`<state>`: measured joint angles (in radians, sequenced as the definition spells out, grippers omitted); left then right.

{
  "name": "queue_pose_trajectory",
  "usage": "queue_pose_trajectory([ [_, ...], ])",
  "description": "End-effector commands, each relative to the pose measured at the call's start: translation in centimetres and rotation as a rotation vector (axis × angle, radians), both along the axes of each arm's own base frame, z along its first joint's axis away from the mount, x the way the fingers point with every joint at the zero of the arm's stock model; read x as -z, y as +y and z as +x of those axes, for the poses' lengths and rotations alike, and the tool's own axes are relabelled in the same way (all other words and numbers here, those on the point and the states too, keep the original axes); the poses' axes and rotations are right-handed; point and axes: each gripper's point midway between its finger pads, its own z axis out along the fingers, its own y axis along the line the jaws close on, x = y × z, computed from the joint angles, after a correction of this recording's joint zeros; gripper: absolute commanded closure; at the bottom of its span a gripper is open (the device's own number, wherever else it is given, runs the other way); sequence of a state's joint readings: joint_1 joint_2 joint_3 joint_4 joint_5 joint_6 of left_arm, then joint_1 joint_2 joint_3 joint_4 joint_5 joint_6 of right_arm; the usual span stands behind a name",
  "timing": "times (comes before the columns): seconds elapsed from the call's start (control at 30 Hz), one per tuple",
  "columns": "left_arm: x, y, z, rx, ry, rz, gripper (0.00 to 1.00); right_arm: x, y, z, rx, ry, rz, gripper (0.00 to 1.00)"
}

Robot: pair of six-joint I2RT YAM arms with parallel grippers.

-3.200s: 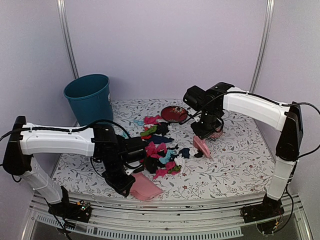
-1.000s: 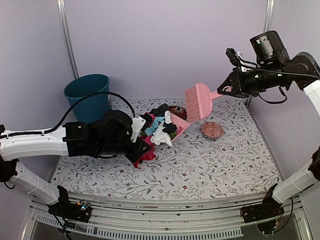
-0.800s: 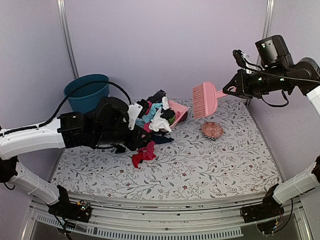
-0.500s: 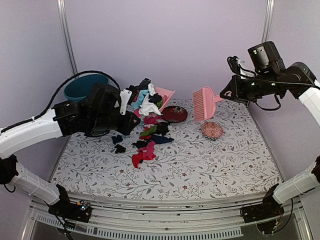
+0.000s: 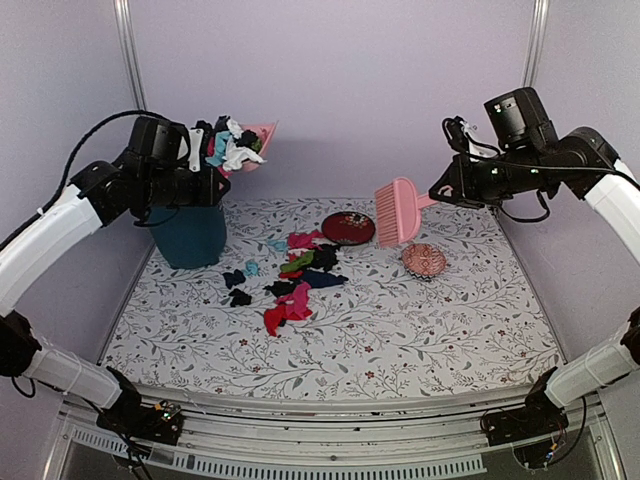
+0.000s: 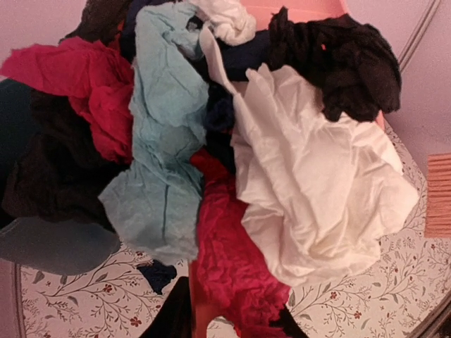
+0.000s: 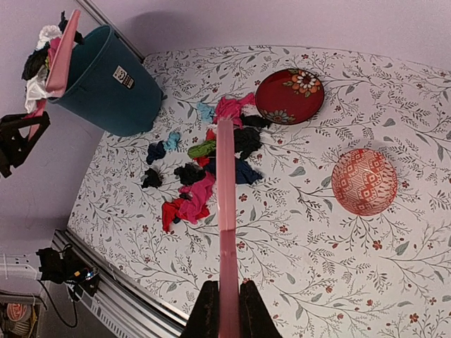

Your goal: Sweep away the paper scraps from the table

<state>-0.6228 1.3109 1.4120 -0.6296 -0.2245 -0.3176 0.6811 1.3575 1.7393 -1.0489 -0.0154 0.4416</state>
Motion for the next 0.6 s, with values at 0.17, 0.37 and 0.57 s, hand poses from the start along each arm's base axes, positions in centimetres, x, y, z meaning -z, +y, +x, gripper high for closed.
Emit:
queue_pose_trajectory([
  [0.17, -4.2, 5.5, 2.2, -0.105, -0.007, -0.191, 0.95, 0.5, 0.8, 0.4, -0.033, 0.0, 0.007, 0.99],
  [0.37, -4.7, 9.1, 4.7, -0.166, 0.024, -0.473, 0.95, 0.8, 1.1, 0.4, -0.045, 0.01, 0.012, 0.99],
  [0.57, -4.9, 11.9, 6.5, -0.197, 0.068, -0.733, 0.95, 1.3, 0.9, 0.0, -0.046, 0.019, 0.011, 0.99],
])
